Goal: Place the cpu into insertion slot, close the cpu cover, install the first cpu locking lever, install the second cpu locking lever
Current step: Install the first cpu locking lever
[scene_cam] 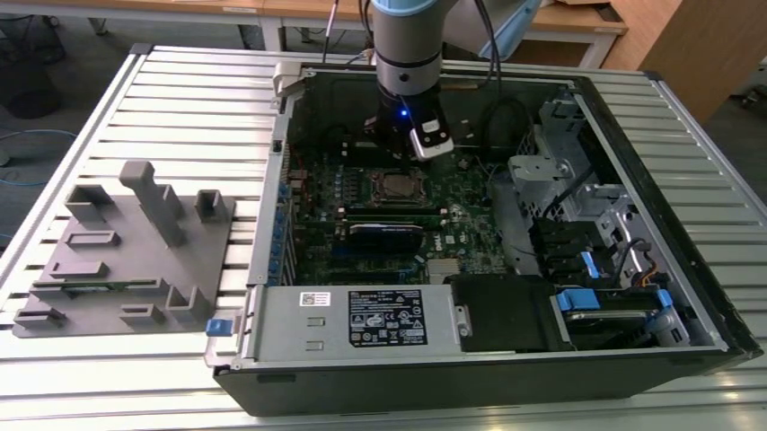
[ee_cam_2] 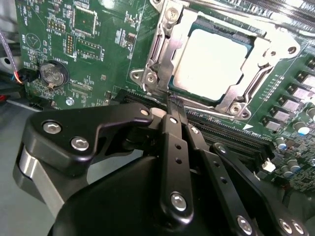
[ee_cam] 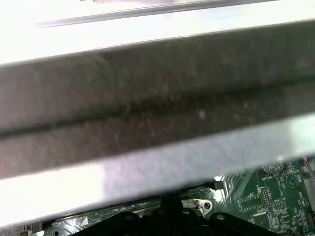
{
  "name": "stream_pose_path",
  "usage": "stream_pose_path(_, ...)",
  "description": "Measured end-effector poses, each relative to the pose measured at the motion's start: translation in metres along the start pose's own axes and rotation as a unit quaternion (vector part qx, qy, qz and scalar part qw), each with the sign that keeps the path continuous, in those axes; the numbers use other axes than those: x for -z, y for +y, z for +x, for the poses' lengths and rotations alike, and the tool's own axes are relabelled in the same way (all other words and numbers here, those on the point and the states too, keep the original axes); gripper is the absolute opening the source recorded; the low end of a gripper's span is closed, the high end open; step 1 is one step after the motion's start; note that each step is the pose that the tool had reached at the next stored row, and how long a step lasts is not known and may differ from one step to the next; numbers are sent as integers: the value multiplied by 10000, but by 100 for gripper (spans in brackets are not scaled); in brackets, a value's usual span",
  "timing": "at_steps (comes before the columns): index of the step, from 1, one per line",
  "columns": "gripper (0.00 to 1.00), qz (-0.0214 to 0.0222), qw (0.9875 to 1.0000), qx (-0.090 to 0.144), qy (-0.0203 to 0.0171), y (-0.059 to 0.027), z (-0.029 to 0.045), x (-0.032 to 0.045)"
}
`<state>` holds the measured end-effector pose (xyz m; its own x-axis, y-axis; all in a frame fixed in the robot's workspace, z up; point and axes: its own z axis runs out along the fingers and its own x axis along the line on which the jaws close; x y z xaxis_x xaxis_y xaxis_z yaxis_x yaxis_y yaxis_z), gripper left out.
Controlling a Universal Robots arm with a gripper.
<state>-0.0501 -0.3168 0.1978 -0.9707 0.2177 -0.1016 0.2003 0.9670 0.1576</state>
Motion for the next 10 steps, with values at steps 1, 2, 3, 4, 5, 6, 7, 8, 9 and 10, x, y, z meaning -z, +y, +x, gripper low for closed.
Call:
stream_pose_path(1,11,-1,10000,-2,-1,11,2,-2)
stream_pose_path(2,11,0,10000,-5,-1,24,5,-4)
stream_pose_path(3,11,1,10000,-7,-2,37,8,-5)
stream_pose_path(4,11,1,10000,-10,-2,48,11,-7)
stream_pose_path(5,11,0,10000,-12,-3,59,13,-9)
stream_pose_path(6,11,0,10000,-15,-3,70,15,-10)
stream_pose_path(7,11,-1,10000,-17,-3,80,17,-12)
stream_pose_path(8,11,-1,10000,-18,-4,90,20,-14)
stream_pose_path(9,11,0,10000,-20,-4,99,22,-15)
stream_pose_path(10,11,0,10000,-21,-5,104,23,-15)
